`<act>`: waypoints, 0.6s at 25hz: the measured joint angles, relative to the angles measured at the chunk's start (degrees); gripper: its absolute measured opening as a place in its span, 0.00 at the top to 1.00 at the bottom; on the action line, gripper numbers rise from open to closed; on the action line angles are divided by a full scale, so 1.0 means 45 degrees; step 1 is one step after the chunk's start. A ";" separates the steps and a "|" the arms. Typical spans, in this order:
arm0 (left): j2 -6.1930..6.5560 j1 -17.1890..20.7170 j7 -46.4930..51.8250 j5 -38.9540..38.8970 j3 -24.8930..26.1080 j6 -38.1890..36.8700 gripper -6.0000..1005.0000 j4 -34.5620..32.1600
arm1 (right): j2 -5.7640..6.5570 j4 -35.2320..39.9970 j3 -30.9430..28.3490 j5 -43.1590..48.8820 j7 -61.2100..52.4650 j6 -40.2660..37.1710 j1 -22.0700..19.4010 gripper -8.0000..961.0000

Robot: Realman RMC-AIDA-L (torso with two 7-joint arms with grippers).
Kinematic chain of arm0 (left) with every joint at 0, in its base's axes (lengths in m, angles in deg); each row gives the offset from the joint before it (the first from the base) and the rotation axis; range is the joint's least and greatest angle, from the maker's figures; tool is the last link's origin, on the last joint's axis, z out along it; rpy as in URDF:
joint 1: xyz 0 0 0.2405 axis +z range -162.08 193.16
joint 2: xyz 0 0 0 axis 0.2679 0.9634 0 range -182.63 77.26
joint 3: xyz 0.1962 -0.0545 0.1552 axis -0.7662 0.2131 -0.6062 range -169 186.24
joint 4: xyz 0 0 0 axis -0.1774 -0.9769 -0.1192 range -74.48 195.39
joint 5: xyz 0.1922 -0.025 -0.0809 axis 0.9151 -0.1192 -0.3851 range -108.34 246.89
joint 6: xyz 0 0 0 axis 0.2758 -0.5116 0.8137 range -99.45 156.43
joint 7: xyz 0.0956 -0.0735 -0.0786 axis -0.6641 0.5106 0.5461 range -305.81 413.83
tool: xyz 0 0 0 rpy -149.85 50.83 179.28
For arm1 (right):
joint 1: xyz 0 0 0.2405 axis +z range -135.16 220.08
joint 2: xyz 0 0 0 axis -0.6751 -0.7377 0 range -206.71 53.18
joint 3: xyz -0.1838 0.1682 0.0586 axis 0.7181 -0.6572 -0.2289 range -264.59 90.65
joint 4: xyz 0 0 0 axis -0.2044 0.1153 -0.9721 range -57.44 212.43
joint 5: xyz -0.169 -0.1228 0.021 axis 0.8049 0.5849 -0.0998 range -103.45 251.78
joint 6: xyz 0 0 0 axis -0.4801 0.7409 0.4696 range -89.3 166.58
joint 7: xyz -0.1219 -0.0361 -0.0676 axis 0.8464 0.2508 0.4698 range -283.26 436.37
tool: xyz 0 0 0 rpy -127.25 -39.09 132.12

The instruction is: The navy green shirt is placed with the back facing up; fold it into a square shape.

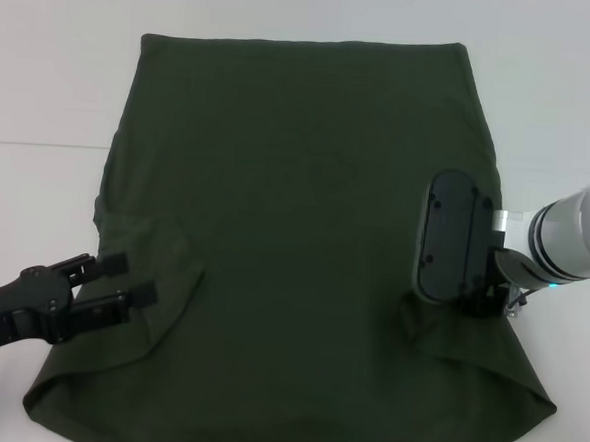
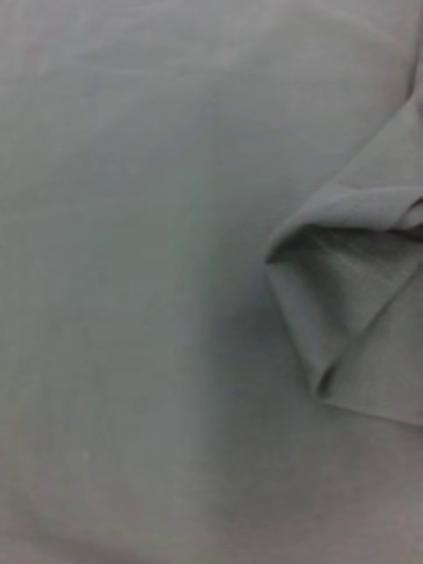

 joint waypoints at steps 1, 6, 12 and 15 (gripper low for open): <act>0.0000 0.0000 0.0000 0.0000 0.0000 -0.0001 0.13 0.0027 | 0.0000 -0.0028 0.0008 0.0000 0.0002 0.0000 -0.0008 0.28; -0.0001 -0.0002 0.0000 0.0000 0.0000 0.0035 0.13 0.0091 | 0.0057 -0.0104 -0.0001 0.0000 0.0005 0.0038 -0.0028 0.28; -0.0001 -0.0040 0.0000 0.0000 0.0000 0.0063 0.13 0.0091 | 0.0192 -0.0172 -0.0034 0.0000 -0.0092 0.0377 -0.0026 0.28; -0.0001 -0.0056 0.0000 0.0000 -0.0001 0.0077 0.13 0.0091 | 0.0195 -0.0389 -0.0039 0.0000 -0.0089 0.0584 0.0030 0.28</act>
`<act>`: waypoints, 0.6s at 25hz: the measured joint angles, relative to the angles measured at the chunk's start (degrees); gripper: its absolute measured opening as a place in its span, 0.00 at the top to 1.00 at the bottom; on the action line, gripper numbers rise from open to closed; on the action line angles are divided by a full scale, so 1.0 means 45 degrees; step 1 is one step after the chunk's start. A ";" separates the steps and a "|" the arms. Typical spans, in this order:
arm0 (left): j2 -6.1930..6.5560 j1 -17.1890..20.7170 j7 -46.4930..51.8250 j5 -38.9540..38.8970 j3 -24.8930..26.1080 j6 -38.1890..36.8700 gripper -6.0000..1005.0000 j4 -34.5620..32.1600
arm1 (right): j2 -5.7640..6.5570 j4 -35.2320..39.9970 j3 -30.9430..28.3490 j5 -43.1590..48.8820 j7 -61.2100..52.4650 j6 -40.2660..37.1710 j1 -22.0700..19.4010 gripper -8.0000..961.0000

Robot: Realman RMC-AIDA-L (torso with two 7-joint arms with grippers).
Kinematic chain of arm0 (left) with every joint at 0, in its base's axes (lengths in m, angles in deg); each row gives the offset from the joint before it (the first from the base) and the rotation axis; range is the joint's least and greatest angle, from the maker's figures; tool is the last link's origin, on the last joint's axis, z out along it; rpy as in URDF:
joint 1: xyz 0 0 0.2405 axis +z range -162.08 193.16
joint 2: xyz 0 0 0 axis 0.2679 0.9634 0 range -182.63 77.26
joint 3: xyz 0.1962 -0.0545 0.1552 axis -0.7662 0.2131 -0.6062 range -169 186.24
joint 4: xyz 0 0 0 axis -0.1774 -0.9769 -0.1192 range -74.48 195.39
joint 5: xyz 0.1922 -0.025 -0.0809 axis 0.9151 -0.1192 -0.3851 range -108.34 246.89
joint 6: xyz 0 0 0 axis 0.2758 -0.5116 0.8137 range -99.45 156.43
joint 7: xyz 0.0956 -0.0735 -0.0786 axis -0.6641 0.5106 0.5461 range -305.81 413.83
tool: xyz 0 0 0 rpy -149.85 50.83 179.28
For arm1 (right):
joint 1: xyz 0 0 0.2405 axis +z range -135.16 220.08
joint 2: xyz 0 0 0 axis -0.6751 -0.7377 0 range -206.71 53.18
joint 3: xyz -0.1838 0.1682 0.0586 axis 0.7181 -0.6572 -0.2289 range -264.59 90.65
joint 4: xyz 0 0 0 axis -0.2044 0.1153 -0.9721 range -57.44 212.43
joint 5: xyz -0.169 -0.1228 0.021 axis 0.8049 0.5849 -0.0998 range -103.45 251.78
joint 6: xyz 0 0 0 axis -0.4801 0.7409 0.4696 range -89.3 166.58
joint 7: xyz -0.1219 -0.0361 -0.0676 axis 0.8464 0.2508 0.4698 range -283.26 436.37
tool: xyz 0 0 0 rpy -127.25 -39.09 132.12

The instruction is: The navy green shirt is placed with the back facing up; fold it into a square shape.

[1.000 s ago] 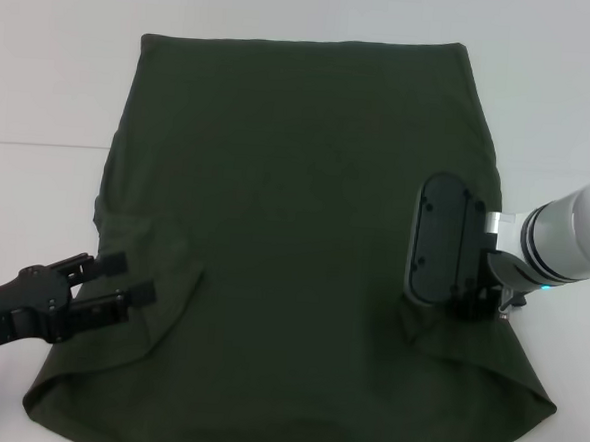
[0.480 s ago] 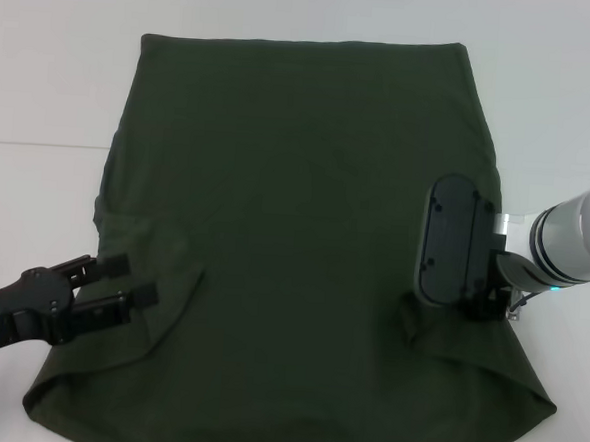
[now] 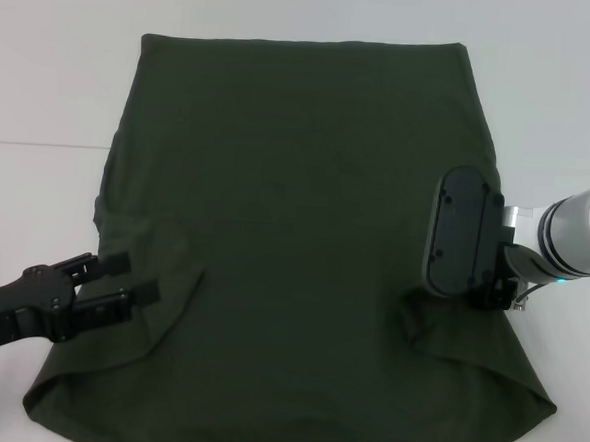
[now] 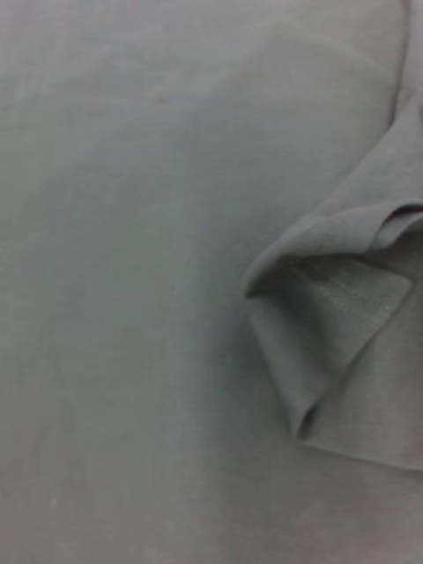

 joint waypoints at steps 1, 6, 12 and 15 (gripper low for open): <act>0.0000 -0.0002 0.0000 0.0000 0.0001 0.0004 0.13 0.0000 | 0.0000 -0.0070 0.0002 0.0000 0.0005 0.0036 0.0027 0.28; 0.0000 -0.0003 0.0000 0.0000 0.0000 0.0015 0.13 0.0000 | 0.0003 -0.0206 0.0014 0.0000 0.0072 0.0057 0.0077 0.29; 0.0001 -0.0003 0.0000 -0.0094 0.0000 0.0016 0.13 -0.0001 | 0.0003 -0.0227 0.0075 0.0001 0.0086 0.0136 0.0077 0.42; 0.0001 0.0013 0.0000 -0.0122 0.0001 0.0018 0.13 -0.0001 | -0.0001 -0.0161 0.0128 0.0013 0.0234 0.0090 0.0035 0.50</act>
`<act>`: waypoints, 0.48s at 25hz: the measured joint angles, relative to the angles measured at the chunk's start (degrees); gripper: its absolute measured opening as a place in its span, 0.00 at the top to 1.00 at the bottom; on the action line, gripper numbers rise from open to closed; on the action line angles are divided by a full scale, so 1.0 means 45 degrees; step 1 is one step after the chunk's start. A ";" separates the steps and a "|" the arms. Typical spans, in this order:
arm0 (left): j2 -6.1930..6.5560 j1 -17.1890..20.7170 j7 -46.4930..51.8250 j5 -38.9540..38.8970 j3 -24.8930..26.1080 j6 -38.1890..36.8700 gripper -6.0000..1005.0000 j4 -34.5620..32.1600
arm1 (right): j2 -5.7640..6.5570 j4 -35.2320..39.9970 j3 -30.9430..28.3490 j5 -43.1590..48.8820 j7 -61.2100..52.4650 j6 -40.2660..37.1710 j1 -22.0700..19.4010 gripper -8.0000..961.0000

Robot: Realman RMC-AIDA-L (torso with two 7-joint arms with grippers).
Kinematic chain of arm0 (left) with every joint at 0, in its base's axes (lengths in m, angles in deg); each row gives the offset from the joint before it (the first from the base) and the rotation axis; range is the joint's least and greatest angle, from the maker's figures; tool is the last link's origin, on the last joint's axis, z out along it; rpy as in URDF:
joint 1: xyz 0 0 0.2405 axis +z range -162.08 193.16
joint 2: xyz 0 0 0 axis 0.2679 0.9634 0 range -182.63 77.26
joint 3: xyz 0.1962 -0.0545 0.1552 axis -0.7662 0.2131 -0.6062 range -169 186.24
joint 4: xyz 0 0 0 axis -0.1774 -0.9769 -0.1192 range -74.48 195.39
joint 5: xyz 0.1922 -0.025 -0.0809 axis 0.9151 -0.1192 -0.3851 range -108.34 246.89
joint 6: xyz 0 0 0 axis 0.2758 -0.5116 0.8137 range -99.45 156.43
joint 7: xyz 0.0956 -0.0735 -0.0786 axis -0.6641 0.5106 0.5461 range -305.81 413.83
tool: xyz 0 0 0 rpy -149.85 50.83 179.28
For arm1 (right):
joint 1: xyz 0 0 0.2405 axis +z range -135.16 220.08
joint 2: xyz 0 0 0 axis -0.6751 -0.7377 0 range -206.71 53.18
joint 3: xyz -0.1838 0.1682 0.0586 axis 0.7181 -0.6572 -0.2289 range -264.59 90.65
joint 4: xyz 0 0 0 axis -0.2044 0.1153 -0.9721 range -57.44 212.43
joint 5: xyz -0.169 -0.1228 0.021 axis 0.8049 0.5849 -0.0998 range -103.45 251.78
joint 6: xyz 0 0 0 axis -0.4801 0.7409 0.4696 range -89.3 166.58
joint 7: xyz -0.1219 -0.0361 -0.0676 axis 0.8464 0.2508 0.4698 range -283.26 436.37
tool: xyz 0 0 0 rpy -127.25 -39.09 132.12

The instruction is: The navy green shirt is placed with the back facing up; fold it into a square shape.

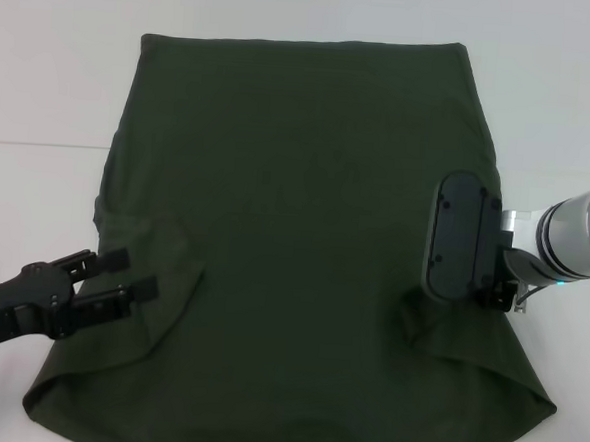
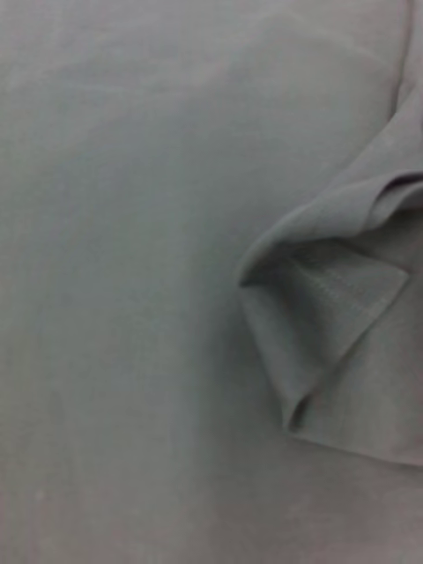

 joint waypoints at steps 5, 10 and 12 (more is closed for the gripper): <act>0.0014 0.0013 0.0000 -0.0007 0.0016 0.0023 0.13 0.0000 | -0.0040 -0.0009 0.0005 0.0006 0.0324 -0.0092 -0.0002 0.63; 0.0021 0.0020 0.0000 -0.0022 0.0019 0.0039 0.13 0.0000 | -0.0015 0.0052 0.0004 0.0007 0.0328 -0.0171 0.0024 0.82; 0.0031 0.0015 0.0000 -0.0040 0.0020 0.0040 0.13 0.0000 | -0.0016 0.0061 0.0005 0.0007 0.0330 -0.0235 0.0024 0.90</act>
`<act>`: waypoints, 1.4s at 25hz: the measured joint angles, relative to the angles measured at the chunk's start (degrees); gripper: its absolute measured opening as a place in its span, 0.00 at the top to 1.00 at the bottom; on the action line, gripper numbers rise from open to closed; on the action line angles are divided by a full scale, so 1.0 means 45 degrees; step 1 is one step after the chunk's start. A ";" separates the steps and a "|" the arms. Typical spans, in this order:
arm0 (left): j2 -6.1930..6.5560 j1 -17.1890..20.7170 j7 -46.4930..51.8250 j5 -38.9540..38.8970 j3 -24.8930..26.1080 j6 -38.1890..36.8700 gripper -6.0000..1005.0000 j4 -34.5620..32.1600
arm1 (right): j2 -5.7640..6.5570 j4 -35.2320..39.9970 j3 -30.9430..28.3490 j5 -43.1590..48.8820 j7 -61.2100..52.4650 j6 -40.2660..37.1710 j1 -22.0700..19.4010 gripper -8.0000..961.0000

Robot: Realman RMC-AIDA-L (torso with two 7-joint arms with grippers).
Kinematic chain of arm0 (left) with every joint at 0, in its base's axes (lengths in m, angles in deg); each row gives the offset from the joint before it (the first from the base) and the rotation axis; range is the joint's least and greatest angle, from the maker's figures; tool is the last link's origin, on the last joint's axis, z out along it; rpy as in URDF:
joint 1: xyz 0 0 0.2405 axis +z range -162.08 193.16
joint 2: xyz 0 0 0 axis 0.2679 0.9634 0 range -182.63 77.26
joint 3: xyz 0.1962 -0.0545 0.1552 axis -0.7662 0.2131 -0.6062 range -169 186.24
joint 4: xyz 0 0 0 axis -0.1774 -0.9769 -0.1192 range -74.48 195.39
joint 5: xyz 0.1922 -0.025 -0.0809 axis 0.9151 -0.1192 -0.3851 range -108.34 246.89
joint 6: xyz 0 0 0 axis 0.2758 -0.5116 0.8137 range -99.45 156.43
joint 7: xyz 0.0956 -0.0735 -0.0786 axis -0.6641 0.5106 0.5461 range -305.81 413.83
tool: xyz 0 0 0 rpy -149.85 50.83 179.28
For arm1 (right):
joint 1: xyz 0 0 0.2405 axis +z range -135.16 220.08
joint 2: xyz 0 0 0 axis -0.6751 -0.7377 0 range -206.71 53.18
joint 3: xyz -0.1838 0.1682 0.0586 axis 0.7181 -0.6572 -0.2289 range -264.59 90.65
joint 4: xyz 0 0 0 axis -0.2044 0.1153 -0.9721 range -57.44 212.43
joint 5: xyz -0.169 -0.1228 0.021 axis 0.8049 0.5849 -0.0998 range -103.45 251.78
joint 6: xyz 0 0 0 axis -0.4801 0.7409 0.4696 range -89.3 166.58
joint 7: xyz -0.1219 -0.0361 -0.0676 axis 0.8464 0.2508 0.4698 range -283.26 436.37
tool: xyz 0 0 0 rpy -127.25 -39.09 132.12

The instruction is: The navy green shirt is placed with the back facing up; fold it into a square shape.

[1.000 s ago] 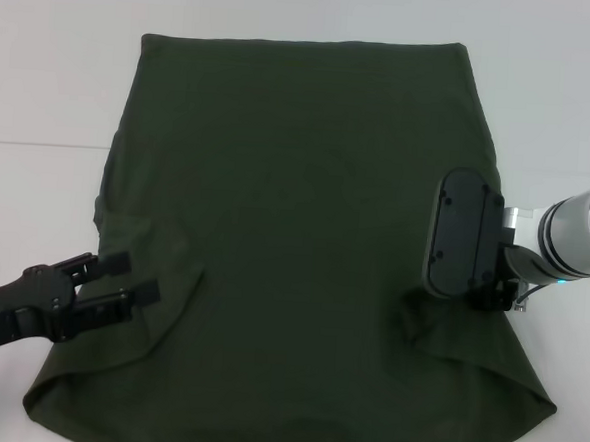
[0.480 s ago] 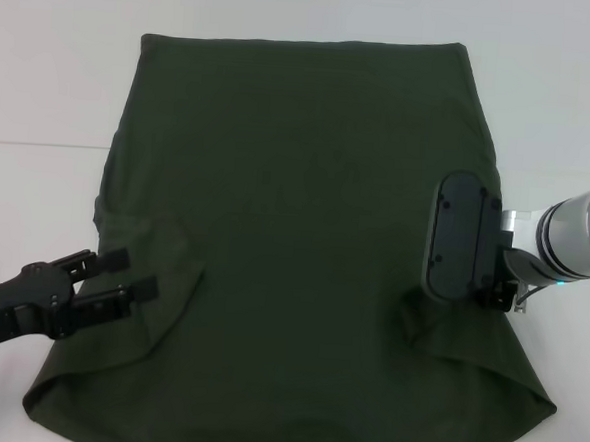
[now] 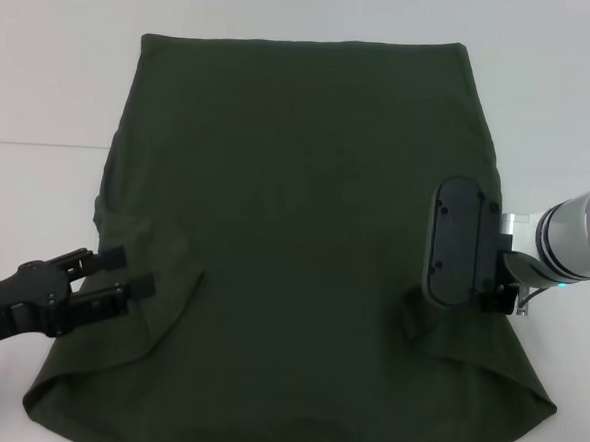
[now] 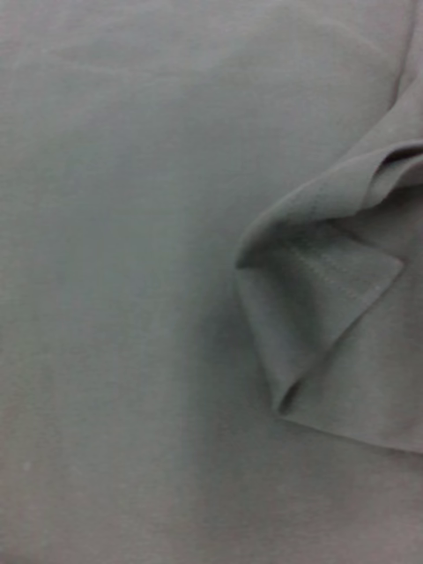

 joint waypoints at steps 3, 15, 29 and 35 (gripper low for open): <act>0.0014 -0.0011 -0.0001 -0.0015 0.0000 0.0000 0.13 0.0000 | -0.0003 0.0092 0.0052 0.0001 0.0003 -0.0033 0.0014 0.94; 0.0068 -0.0001 -0.0014 -0.0253 0.0002 -0.0003 0.13 0.0000 | 0.0200 0.2217 0.0190 0.0009 0.0066 -0.1310 -0.0145 0.97; 0.0065 0.0028 -0.0050 -0.0307 0.0020 0.0010 0.13 0.0020 | 0.0352 0.2396 0.0192 0.0019 0.0281 -0.1380 -0.0001 0.97; 0.0040 0.0000 -0.0009 -0.0312 0.0020 0.0030 0.13 0.0021 | 0.0267 0.2429 0.0222 0.0019 0.0589 -0.1413 0.0238 0.97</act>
